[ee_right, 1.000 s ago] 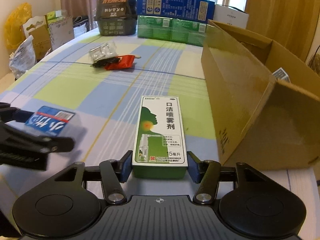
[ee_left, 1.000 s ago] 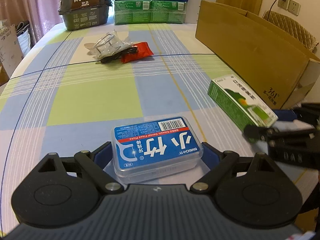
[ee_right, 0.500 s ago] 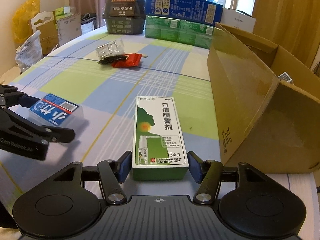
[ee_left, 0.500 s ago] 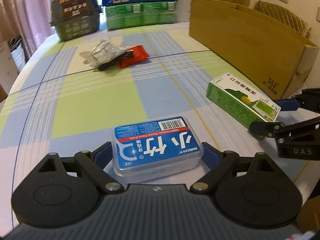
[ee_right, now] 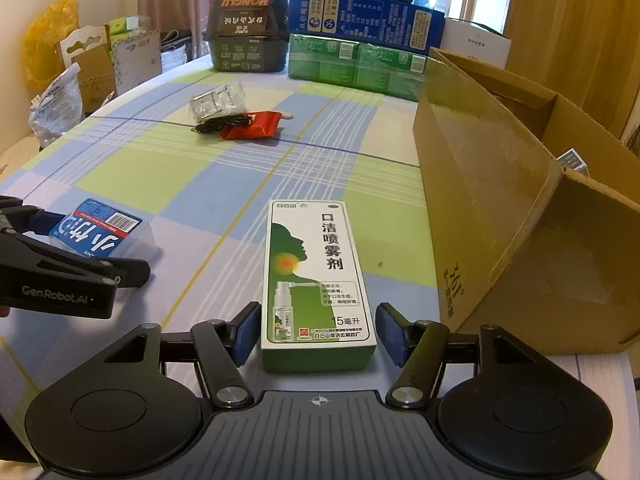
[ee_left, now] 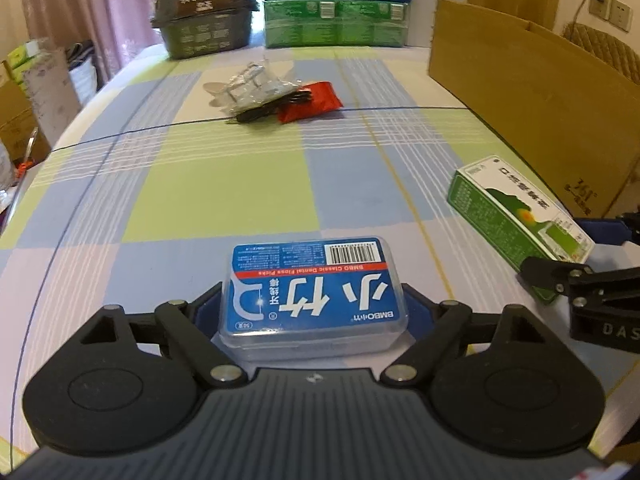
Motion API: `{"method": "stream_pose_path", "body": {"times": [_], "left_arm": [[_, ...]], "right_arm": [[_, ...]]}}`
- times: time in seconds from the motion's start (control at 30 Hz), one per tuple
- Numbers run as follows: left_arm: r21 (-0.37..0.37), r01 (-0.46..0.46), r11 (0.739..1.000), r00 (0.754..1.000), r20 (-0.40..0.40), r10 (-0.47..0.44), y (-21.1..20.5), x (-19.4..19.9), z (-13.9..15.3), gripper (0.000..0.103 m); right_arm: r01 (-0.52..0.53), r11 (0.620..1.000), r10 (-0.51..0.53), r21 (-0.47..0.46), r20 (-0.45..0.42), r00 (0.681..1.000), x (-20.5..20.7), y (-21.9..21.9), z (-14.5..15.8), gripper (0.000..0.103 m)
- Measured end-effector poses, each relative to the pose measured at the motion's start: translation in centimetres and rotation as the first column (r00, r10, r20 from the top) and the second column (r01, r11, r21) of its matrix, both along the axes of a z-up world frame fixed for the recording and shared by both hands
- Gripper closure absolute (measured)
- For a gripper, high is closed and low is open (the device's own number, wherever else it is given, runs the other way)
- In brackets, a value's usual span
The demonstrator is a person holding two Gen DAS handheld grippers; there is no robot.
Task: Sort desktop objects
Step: 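Lift both held boxes and carry them toward the cardboard box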
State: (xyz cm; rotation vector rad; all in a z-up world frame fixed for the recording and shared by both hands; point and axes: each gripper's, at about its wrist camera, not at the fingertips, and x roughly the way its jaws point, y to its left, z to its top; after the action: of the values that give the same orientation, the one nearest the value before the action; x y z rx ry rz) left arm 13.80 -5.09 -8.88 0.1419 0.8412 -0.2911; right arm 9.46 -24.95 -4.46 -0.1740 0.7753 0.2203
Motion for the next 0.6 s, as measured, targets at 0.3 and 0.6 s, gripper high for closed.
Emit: {"method": "stream_pose_path", "body": {"times": [0.3, 0.6], "left_arm": [[-0.030, 0.090, 0.996, 0.996, -0.012, -0.090, 0.4, -1.1, 0.1, 0.019], [-0.026, 0.110, 0.994, 0.994, -0.005, -0.110, -0.1, -0.9, 0.0, 0.019]], "right_arm": [[-0.017, 1.000, 0.017, -0.006, -0.002, 1.000, 1.4, 0.8, -0.2, 0.043], [0.002, 1.000, -0.002, 0.013, -0.025, 1.000, 3.5, 1.0, -0.5, 0.050]]}}
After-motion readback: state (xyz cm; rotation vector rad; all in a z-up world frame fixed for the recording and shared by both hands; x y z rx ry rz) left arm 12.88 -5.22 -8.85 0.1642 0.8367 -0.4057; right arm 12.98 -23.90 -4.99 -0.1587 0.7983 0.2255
